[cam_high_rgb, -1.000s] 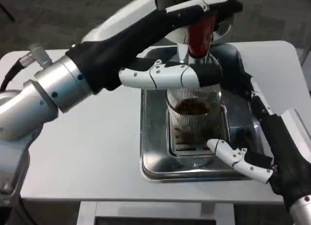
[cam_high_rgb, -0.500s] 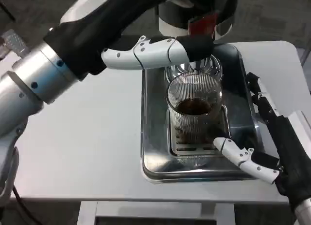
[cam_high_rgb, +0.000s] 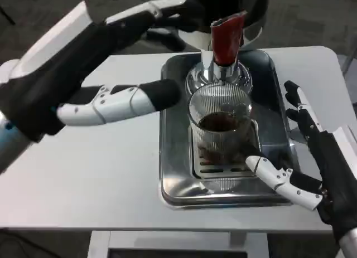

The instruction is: Grasp the cup under the faucet to collect the drink, then remove the cup.

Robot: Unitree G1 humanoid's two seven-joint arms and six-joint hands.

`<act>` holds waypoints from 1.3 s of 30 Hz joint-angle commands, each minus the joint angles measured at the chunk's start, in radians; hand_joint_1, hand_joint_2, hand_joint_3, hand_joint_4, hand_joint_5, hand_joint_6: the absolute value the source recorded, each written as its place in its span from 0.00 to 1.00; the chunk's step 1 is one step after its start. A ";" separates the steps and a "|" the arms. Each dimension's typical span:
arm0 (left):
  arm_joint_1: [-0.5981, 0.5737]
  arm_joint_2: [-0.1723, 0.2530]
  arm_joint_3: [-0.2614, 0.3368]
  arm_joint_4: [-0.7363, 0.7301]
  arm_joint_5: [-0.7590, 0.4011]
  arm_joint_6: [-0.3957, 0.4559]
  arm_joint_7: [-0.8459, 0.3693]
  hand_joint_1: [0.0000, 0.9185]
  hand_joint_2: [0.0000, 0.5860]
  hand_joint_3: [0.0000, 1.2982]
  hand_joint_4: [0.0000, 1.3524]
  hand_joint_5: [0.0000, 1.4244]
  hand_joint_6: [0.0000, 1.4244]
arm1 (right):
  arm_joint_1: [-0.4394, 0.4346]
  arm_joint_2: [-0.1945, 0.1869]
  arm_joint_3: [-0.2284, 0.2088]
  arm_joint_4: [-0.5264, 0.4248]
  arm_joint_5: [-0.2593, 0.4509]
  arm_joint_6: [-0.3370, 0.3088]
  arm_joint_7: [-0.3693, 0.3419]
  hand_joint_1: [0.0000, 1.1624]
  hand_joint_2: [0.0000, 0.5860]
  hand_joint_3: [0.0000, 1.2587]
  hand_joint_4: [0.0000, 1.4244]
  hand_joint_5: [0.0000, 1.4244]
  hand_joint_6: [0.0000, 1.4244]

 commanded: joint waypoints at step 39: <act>0.556 -0.079 0.253 -0.102 0.035 -0.123 0.102 0.16 0.17 0.17 0.15 0.22 0.21 | 0.020 -0.009 -0.018 0.018 0.074 -0.067 -0.005 0.48 0.44 0.00 0.01 0.05 0.12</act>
